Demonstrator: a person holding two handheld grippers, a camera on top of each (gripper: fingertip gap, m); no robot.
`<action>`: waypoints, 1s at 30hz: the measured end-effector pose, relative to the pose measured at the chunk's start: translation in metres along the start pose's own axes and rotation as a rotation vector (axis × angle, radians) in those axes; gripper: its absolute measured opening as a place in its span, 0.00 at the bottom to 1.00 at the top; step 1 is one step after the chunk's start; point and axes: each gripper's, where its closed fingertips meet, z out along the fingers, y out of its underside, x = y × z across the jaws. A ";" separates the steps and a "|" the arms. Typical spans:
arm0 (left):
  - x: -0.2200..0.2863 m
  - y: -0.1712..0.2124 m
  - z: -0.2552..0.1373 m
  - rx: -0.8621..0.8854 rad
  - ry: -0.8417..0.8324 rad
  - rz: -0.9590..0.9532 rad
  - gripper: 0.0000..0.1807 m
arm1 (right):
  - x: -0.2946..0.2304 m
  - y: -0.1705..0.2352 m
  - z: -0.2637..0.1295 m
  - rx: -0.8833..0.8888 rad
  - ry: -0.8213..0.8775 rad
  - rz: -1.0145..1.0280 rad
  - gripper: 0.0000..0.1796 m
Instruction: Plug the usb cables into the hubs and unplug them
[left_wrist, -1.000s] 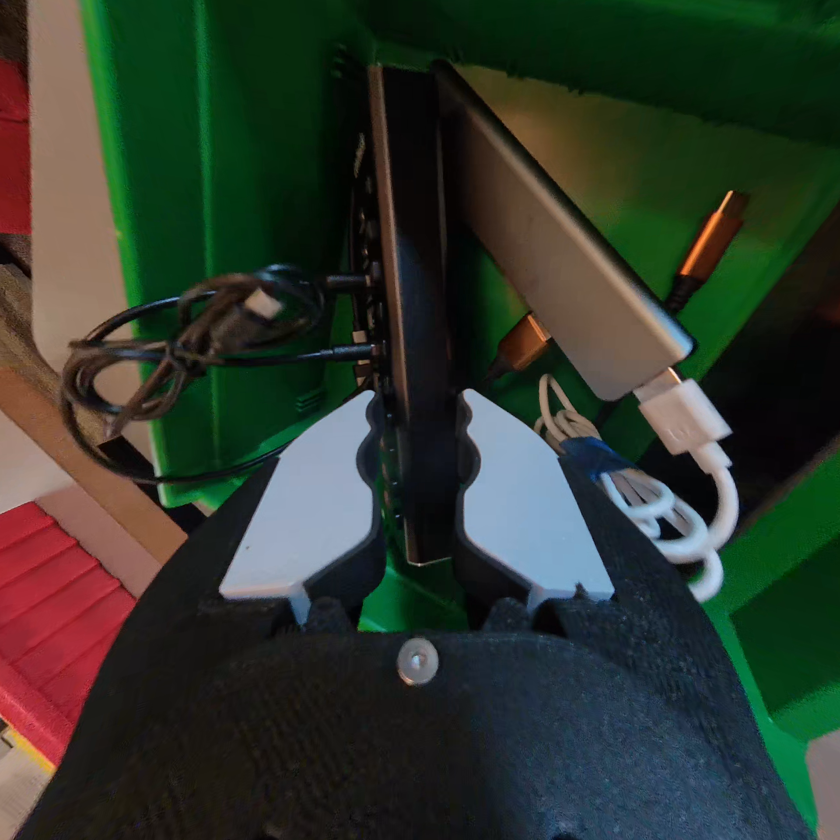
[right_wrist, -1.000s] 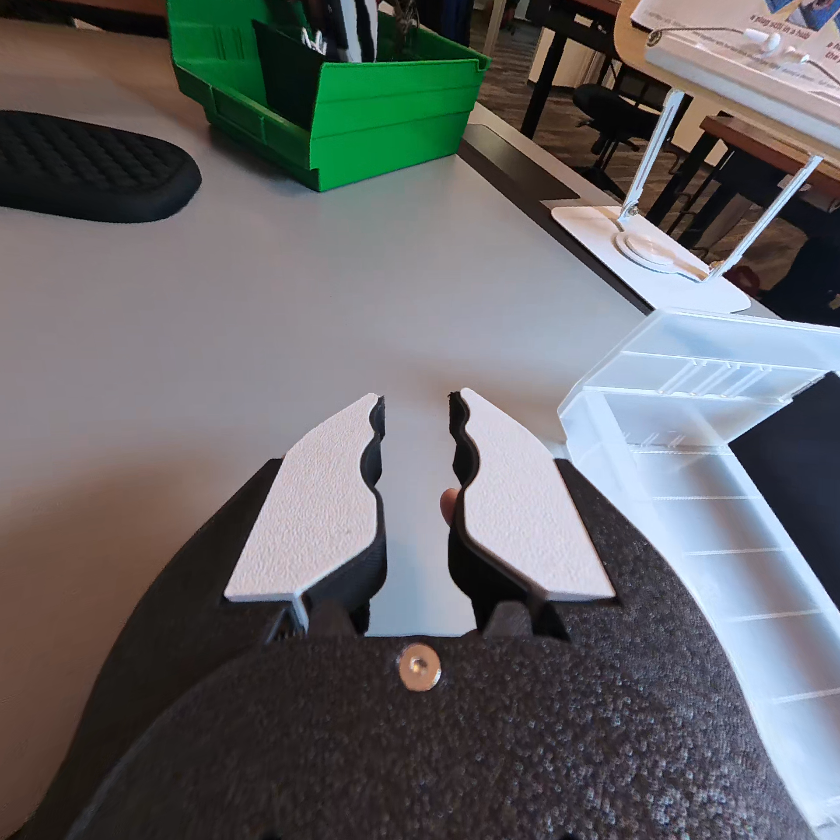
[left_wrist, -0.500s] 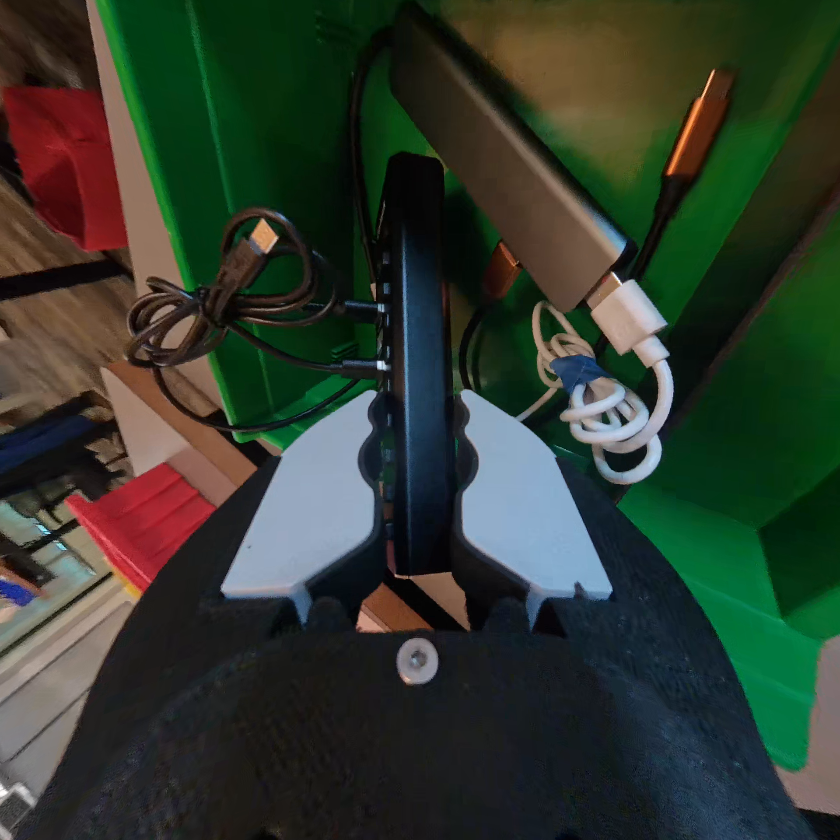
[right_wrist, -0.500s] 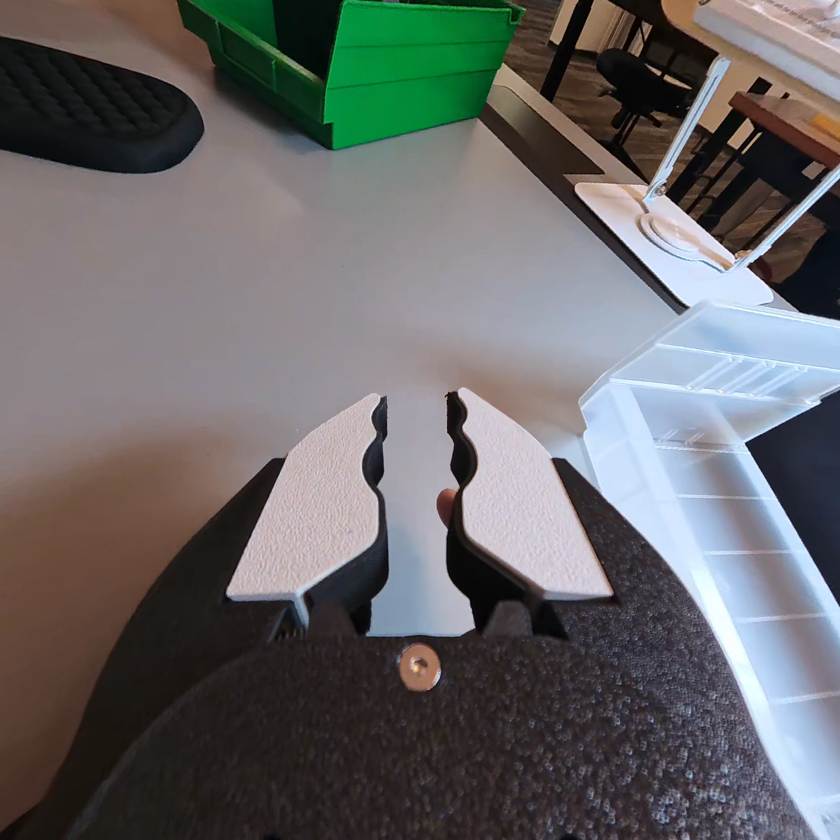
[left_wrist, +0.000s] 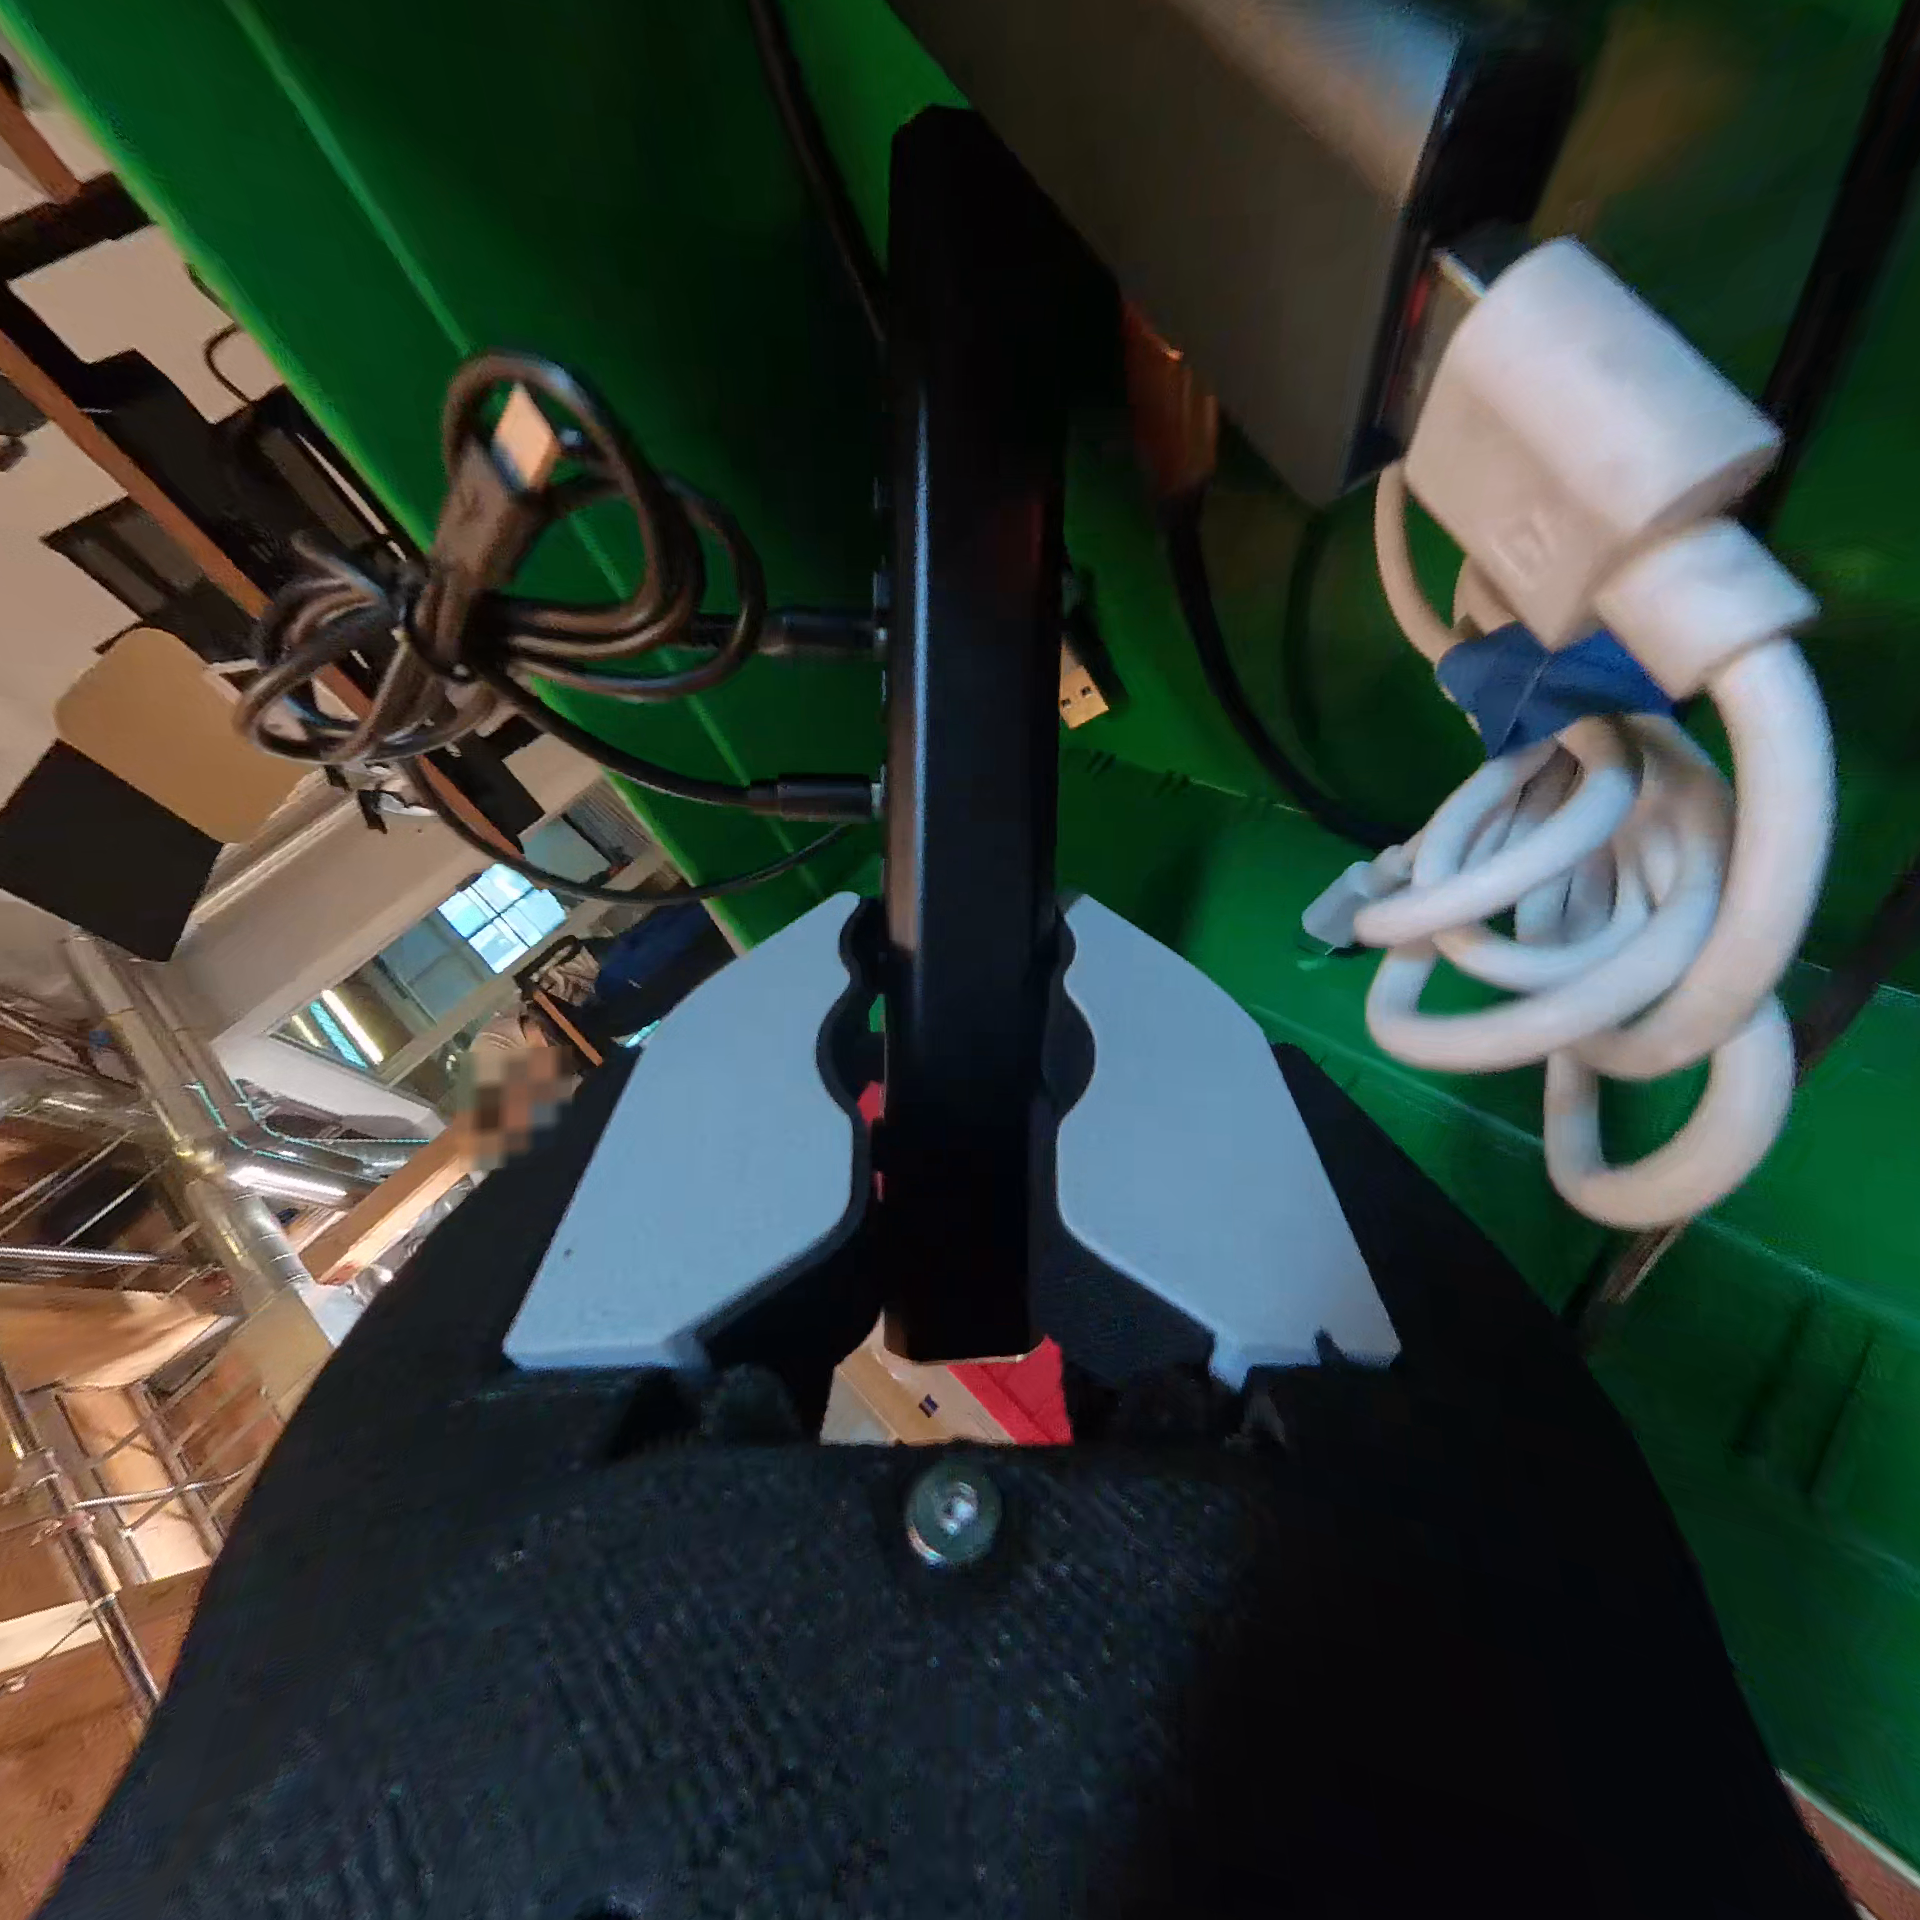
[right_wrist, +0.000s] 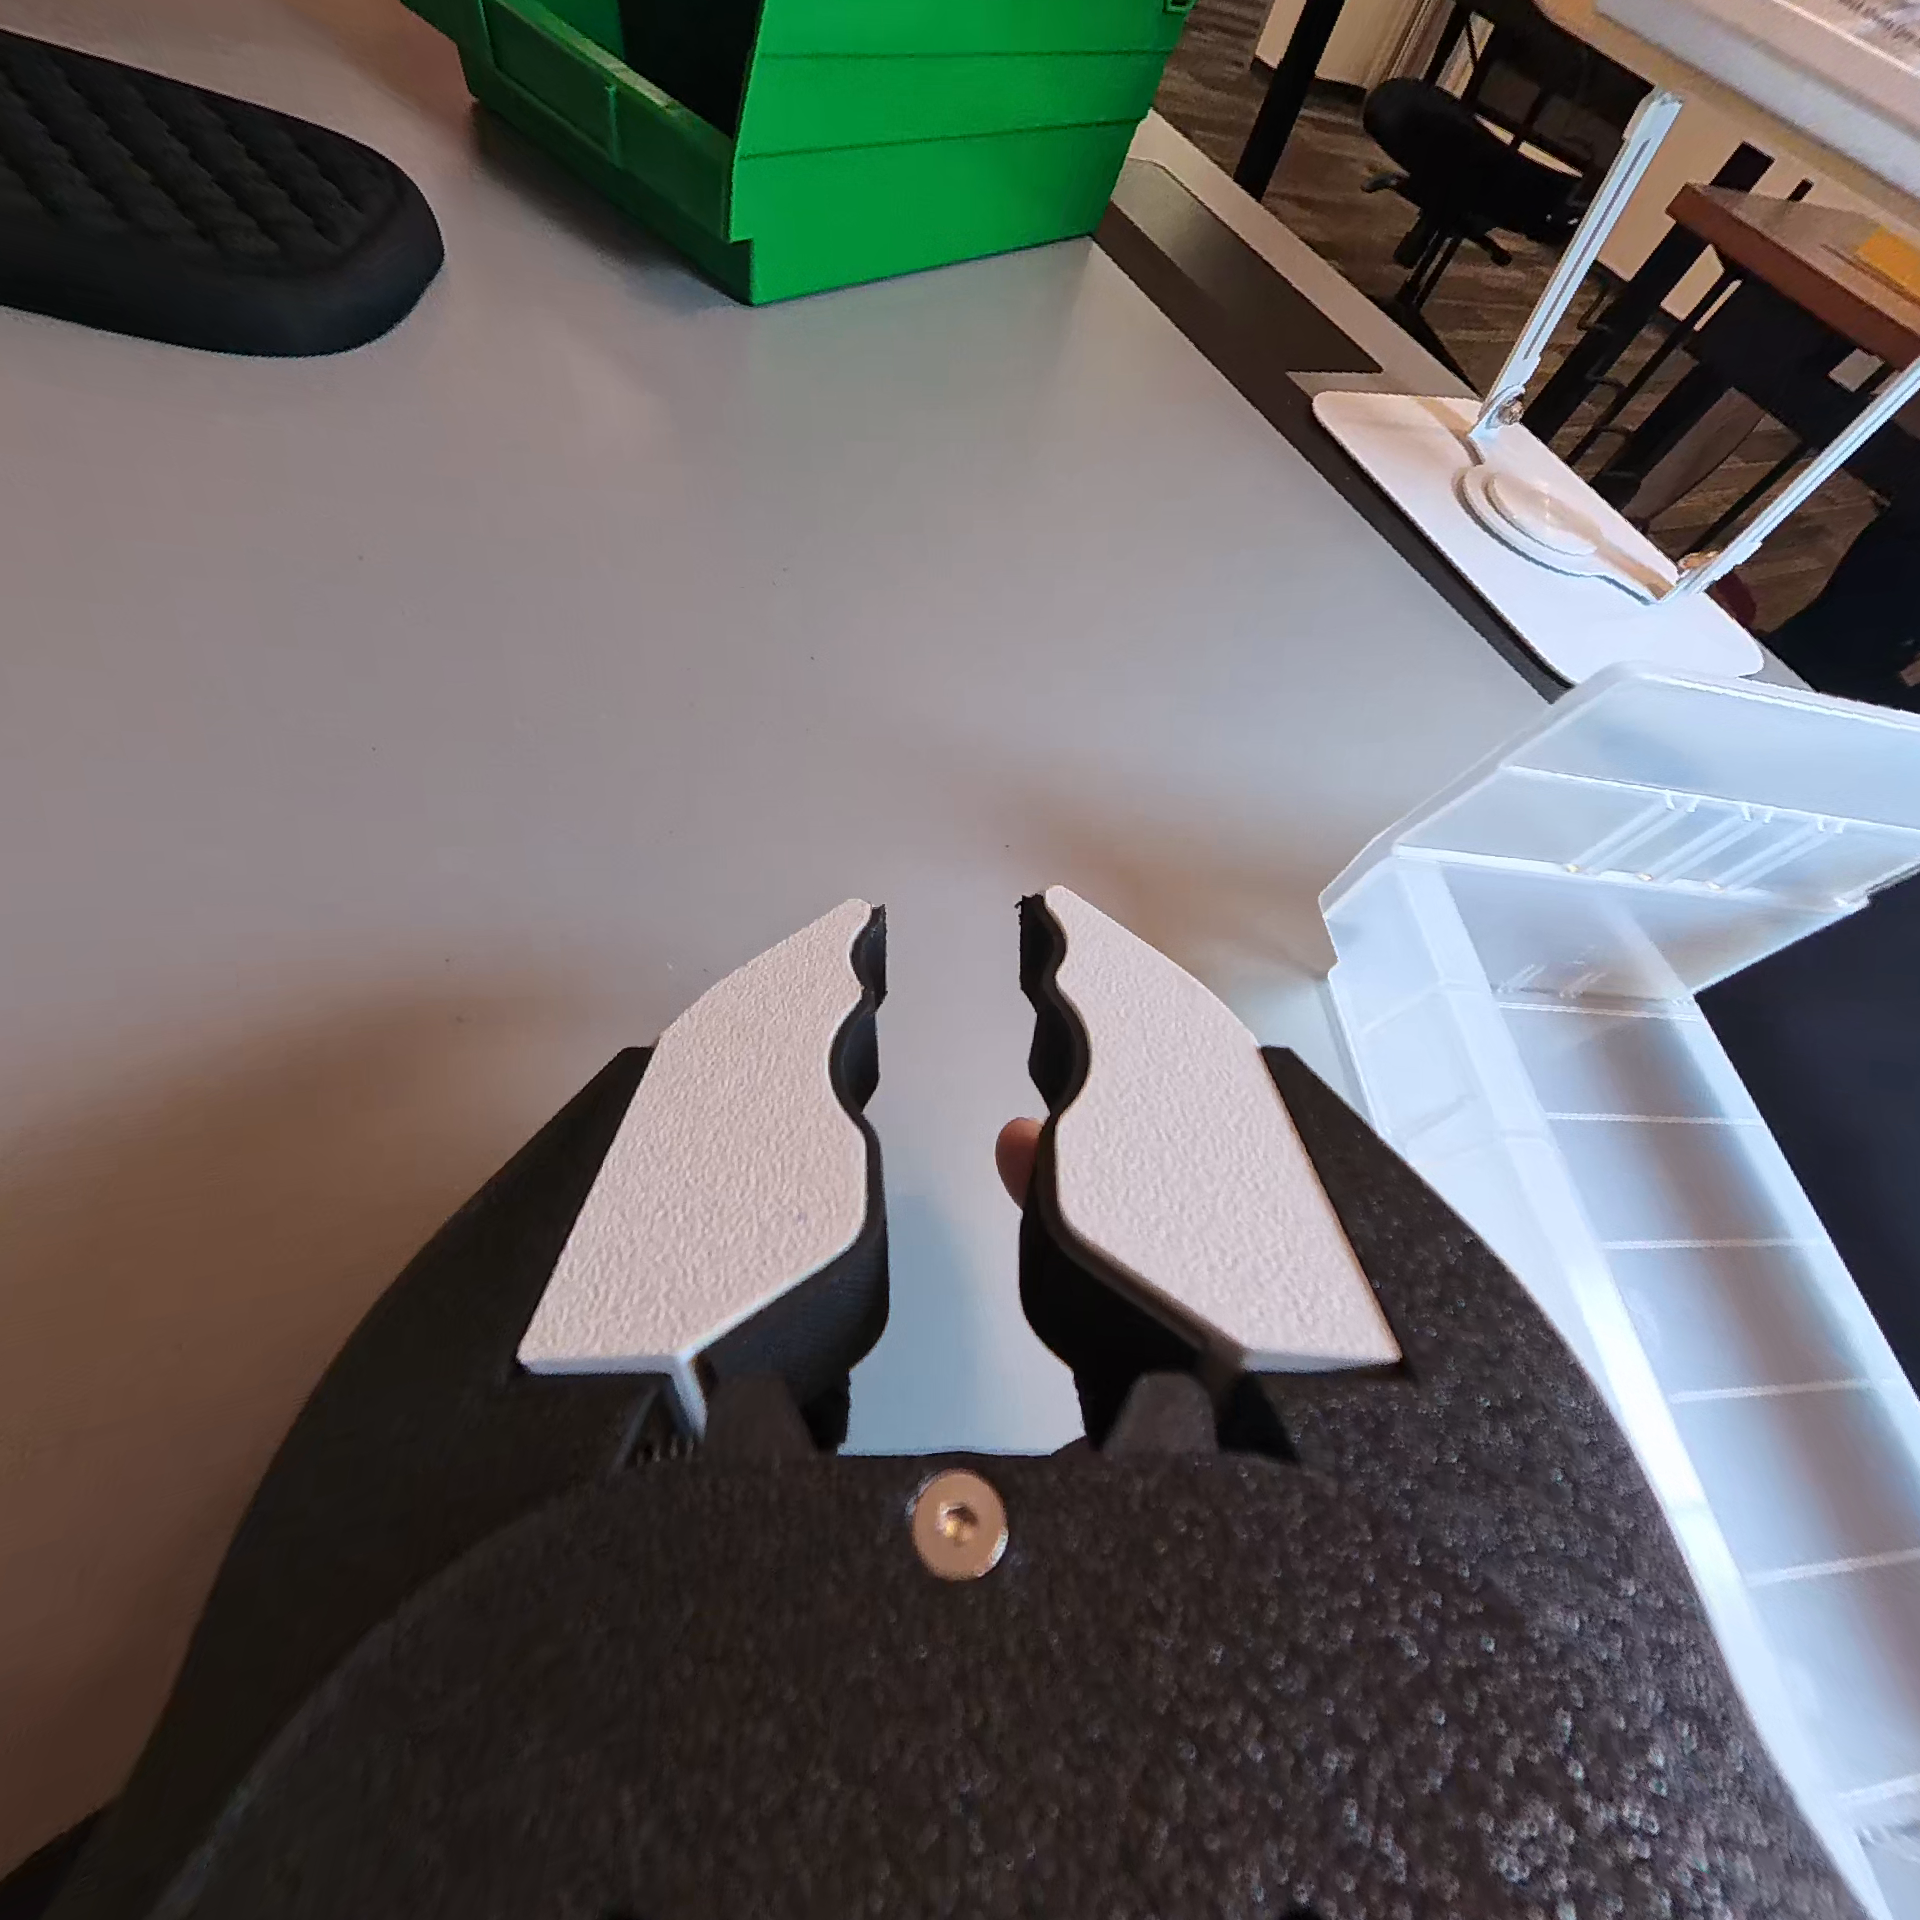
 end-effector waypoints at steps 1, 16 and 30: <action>-0.003 0.001 -0.003 0.012 -0.019 -0.002 0.17 | 0.001 0.000 0.000 -0.001 0.002 0.000 0.14; -0.067 -0.049 -0.225 0.543 -0.598 -0.287 0.17 | -0.024 -0.036 0.015 0.138 -0.112 0.159 0.17; 0.041 -0.234 -0.345 1.042 -0.850 -0.142 0.16 | 0.022 -0.126 0.002 0.478 -0.417 0.982 0.31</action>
